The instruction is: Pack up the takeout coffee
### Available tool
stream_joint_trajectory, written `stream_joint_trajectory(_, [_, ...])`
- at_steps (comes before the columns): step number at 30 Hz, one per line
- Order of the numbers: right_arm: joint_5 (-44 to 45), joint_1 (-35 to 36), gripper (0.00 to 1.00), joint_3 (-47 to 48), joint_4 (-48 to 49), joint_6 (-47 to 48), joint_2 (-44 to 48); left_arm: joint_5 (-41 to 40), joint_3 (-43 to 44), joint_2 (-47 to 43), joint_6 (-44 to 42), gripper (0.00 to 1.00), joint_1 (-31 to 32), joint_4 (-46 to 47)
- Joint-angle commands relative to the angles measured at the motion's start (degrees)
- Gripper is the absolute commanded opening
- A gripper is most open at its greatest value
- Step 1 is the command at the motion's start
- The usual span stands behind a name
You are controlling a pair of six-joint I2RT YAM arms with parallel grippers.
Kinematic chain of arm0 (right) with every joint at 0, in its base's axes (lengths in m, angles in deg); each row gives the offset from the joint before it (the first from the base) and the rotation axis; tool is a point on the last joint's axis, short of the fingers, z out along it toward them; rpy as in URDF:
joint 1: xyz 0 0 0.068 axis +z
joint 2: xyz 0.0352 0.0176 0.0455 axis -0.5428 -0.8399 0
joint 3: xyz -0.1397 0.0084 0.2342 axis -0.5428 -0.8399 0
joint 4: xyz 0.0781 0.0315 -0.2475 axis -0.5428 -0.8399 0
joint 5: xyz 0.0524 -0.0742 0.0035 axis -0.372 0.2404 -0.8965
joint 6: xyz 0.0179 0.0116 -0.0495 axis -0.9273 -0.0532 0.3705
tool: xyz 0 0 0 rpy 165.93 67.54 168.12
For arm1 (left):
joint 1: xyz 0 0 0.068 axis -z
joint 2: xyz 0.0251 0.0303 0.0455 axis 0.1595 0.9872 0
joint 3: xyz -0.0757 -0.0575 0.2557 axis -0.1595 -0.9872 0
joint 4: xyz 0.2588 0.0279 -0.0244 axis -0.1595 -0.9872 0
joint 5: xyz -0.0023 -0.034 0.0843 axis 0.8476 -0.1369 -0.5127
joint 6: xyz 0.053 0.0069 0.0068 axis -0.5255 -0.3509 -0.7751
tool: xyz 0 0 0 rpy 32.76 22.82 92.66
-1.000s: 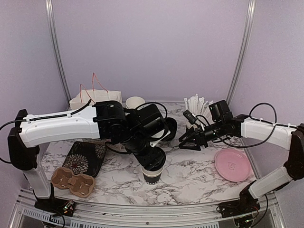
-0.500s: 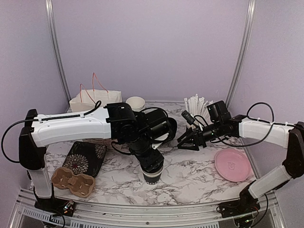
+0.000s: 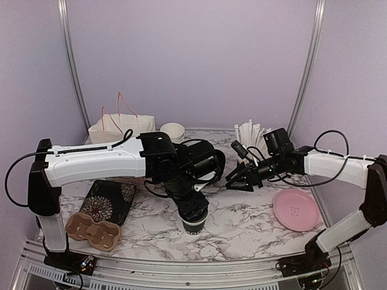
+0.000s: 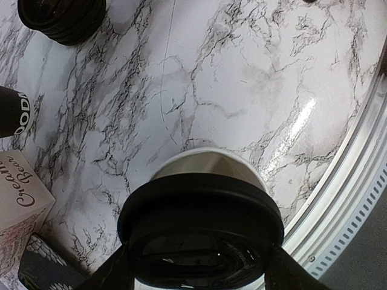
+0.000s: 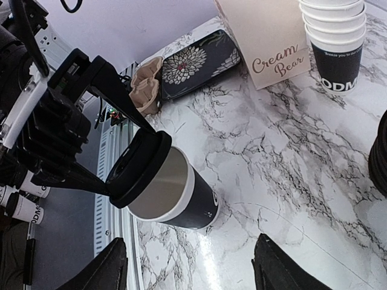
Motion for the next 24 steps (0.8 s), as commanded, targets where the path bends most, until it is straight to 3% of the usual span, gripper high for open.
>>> stream_joint_trajectory(1, [-0.2,0.49,0.69,0.08,1.39,-0.05,0.02,0.73,1.87,1.47,-0.59,0.68,-0.43,-2.01])
stream_joint_trajectory(24, [-0.29,0.53,0.68,-0.08,1.84,-0.04,-0.17,1.82,3.46,0.15,0.3,0.66,-0.44,-4.97])
